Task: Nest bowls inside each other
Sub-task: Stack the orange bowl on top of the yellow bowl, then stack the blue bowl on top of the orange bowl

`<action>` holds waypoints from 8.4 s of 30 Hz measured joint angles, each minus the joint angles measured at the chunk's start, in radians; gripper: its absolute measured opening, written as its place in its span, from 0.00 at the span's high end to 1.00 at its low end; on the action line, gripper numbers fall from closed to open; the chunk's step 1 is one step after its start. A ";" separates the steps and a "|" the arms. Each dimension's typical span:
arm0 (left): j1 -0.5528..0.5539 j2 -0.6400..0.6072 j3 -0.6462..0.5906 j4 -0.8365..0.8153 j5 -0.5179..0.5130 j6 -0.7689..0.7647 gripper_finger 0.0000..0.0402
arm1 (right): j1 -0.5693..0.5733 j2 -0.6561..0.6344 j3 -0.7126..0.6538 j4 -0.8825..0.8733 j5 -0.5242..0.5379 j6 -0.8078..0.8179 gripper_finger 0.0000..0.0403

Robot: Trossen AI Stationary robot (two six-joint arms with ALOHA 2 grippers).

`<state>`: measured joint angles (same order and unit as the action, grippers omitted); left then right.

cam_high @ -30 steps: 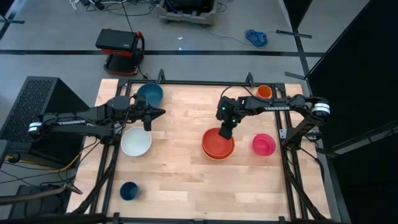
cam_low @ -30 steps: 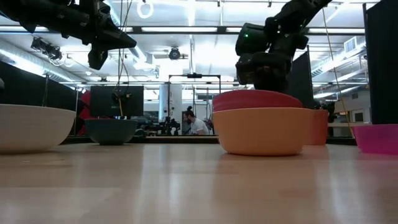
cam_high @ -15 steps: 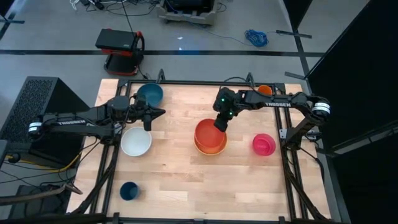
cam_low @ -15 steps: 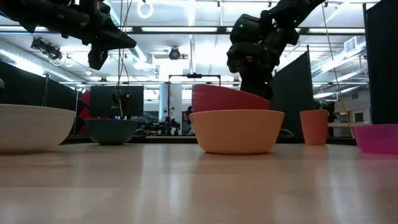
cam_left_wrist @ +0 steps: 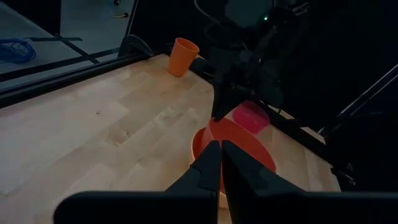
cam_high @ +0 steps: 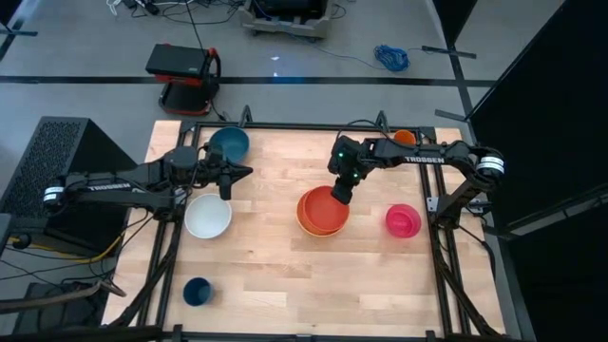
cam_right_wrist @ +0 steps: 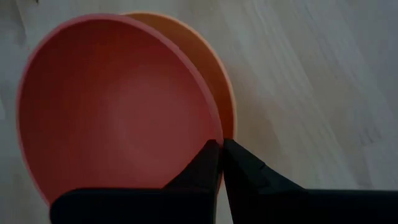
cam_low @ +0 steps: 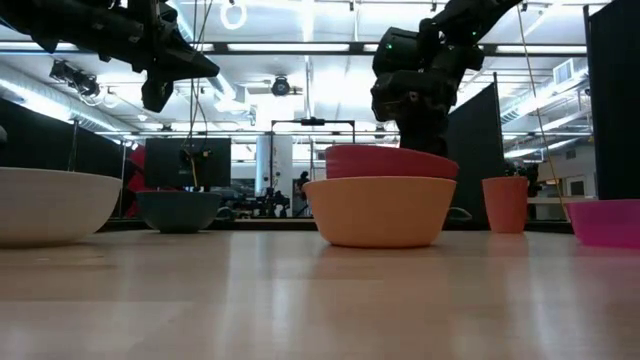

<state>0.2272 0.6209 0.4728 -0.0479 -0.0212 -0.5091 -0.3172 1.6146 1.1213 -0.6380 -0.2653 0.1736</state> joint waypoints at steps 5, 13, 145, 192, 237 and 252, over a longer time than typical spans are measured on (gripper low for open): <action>0.000 0.000 0.000 0.000 0.000 0.000 1.00 | 0.000 0.010 0.000 0.005 -0.001 -0.002 1.00; 0.000 0.000 0.000 0.000 0.000 0.001 1.00 | 0.014 0.053 0.001 0.025 -0.012 -0.008 1.00; 0.409 0.567 0.327 -0.723 -0.116 0.742 0.33 | -0.094 -0.880 -0.406 0.770 0.060 0.503 0.60; 0.330 0.682 0.535 -0.691 0.008 0.750 1.00 | -0.094 -0.879 -0.404 0.770 0.063 0.479 0.71; -0.307 1.131 1.085 -0.684 0.097 0.951 1.00 | -0.099 -0.882 -0.404 0.770 0.066 0.424 0.71; -0.309 1.212 1.085 -0.689 0.066 1.026 1.00 | -0.099 -0.882 -0.404 0.759 0.052 0.429 0.70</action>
<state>-0.0823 1.8326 1.5576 -0.7367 0.0448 0.5173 -0.4160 0.7326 0.7170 0.1208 -0.2129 0.6026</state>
